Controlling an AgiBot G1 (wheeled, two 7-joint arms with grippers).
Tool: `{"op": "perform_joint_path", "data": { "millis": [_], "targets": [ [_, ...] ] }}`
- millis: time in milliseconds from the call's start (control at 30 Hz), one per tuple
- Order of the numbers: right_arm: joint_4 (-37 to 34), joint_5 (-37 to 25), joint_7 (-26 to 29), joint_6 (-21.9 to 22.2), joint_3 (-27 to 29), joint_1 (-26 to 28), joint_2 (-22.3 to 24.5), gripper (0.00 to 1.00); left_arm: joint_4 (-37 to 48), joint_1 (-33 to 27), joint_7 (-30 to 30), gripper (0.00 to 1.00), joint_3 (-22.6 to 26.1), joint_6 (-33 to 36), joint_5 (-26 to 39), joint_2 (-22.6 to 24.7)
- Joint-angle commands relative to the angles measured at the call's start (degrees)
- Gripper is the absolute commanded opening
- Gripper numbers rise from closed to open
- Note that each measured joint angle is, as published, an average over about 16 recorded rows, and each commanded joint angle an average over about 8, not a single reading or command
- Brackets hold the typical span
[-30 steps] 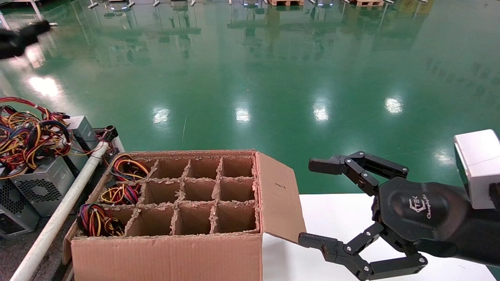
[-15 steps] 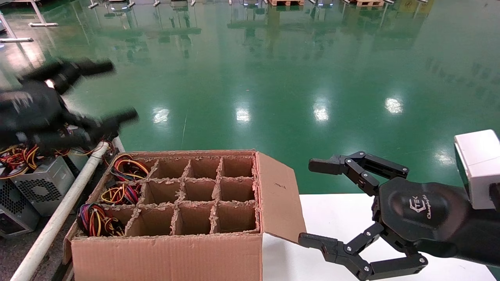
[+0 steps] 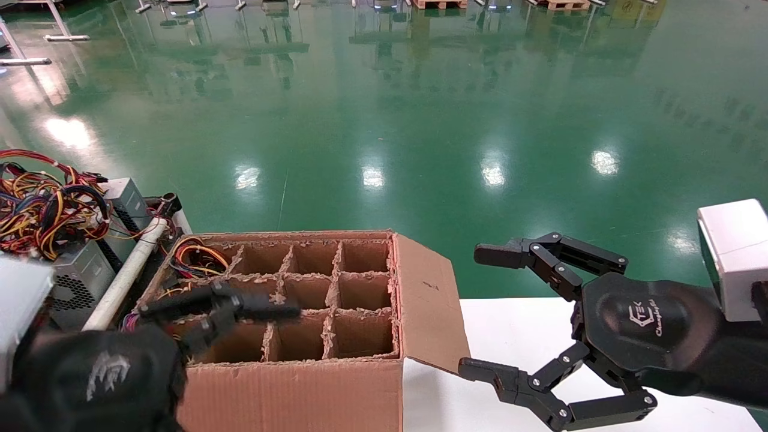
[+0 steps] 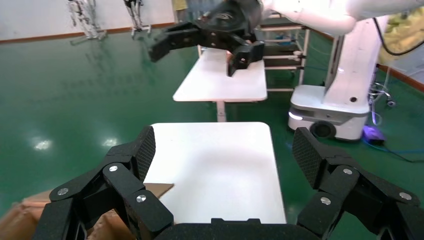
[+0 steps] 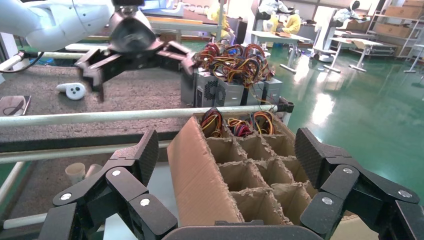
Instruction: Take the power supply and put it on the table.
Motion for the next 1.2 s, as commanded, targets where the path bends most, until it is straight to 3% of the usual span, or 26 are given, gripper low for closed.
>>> {"op": "perform_joint_path", "data": {
  "millis": [33,1200],
  "targets": [
    [0.0,0.0,0.0,0.01,0.0,-0.01,0.0,1.0,-2.06,1.44,-1.07,1.0,0.08,0.79,-0.65,-0.02],
    [-0.01,0.0,0.0,0.01,0.0,-0.01,0.0,1.0,0.3,-0.18,-0.18,1.0,-0.01,-0.1,0.07,-0.02]
  ]
}}
